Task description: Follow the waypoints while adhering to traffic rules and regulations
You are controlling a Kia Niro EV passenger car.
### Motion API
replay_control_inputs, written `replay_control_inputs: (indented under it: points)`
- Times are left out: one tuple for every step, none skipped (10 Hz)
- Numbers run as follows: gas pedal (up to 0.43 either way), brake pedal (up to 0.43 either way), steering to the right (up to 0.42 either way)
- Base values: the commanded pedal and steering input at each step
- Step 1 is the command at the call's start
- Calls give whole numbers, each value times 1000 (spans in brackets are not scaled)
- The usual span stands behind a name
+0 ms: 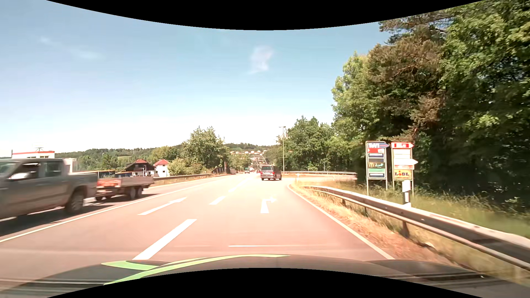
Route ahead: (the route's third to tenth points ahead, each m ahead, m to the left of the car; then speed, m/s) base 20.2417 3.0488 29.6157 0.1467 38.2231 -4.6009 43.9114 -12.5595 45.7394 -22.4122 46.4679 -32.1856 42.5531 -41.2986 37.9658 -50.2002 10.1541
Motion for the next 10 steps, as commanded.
replay_control_inputs:
  points:
    - [0, 195, 2]
    - [0, 201, 3]
    - [0, 201, 3]
    - [0, 201, 3]
    - [0, 201, 3]
    - [0, 207, 4]
    - [0, 201, 3]
    - [0, 207, 4]
    - [0, 207, 6]
    - [0, 207, 7]
